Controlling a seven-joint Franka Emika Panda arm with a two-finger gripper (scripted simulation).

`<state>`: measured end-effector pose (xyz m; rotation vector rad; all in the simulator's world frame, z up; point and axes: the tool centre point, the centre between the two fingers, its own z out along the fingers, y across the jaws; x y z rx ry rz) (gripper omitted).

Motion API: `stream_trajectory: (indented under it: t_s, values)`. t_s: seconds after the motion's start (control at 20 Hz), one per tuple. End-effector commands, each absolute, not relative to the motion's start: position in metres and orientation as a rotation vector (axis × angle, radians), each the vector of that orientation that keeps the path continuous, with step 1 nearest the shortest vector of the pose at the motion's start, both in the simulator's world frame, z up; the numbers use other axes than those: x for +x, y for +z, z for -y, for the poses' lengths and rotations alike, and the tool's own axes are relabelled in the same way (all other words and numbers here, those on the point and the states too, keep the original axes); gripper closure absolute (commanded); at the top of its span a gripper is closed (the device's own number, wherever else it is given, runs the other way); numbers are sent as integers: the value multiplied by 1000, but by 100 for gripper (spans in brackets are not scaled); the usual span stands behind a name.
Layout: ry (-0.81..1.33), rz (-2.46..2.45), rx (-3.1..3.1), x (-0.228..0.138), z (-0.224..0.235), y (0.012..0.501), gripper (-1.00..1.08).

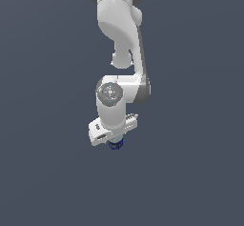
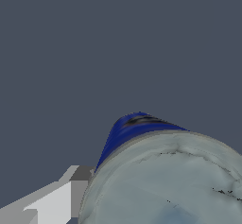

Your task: Pick up the object and move it to a goal position.

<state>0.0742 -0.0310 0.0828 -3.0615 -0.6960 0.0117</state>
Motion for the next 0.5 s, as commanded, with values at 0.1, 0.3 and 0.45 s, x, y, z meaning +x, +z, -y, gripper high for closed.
stream_trajectory:
  t_s: [0.1, 0.3, 0.45]
  values:
    - [2, 697, -3063, 73, 26, 108, 108]
    - [2, 697, -3064, 68, 18, 140, 108]
    - [2, 697, -3064, 63, 11, 171, 108]
